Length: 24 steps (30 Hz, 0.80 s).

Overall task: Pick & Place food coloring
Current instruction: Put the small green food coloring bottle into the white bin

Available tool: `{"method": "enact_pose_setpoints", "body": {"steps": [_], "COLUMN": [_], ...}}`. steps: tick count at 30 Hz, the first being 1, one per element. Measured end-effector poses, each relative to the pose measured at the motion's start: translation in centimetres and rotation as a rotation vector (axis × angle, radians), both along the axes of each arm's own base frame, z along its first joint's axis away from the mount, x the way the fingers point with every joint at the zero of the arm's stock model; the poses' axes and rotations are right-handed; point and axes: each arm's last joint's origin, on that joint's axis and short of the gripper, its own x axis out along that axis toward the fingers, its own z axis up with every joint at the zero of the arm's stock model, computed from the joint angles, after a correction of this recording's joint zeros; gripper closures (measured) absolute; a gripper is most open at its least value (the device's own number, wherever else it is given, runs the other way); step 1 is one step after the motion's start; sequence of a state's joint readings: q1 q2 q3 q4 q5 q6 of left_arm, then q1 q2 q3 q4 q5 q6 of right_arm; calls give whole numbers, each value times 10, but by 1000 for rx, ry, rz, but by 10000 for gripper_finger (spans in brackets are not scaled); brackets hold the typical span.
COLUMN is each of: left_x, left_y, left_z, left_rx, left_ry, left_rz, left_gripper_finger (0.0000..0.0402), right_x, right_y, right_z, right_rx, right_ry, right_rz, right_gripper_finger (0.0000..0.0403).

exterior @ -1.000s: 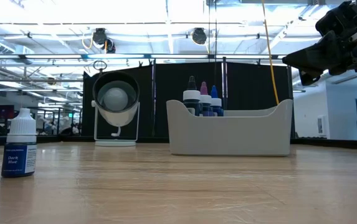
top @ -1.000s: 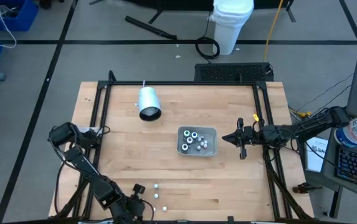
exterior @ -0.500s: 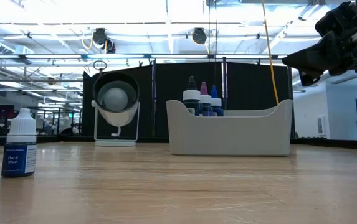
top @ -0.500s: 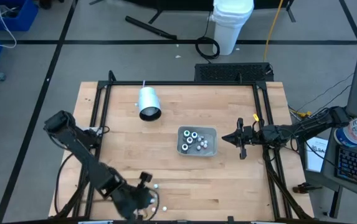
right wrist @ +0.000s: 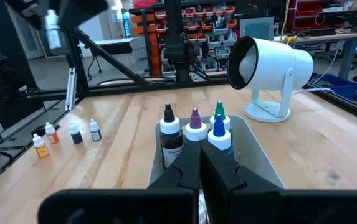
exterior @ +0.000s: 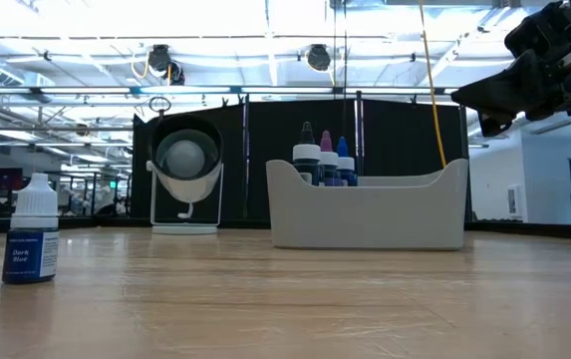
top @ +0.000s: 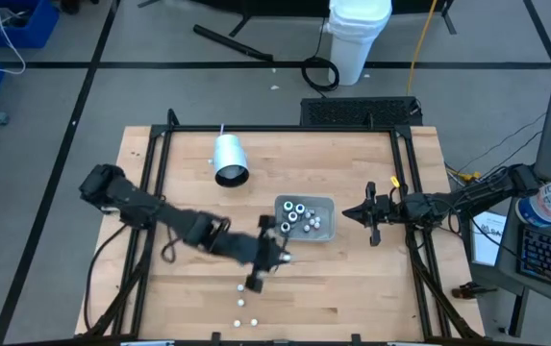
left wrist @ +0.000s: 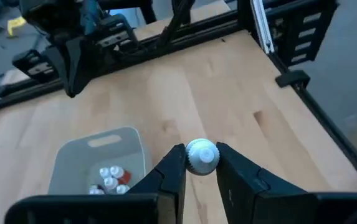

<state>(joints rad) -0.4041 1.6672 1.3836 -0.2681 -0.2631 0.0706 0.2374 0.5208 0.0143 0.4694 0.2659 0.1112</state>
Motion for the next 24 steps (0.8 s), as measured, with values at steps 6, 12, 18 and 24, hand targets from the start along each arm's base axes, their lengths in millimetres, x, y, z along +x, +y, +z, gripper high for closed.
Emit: {"method": "enact_pose_setpoints", "body": {"steps": [6, 12, 18, 24], "left_x": [28, 54, 95, 130], "left_y": [47, 89, 118, 133], "left_z": [-5, -12, -35, -62], "left_rx": [-120, -203, -252, -220], "left_ry": [-38, -82, 50, 152], "left_rz": [26, 59, 82, 113], "left_gripper_finger": [322, 328, 320, 326], "right_x": [0, 0, 1, 0], "right_y": [-1, -1, -1, -1], "right_z": [0, 0, 0, 3], "right_rx": [-3, -3, -25, -40], "right_ry": [3, 1, -5, -25], "right_rz": [-27, -23, -23, -46], "right_gripper_finger": [403, 403, 403, 403]}}
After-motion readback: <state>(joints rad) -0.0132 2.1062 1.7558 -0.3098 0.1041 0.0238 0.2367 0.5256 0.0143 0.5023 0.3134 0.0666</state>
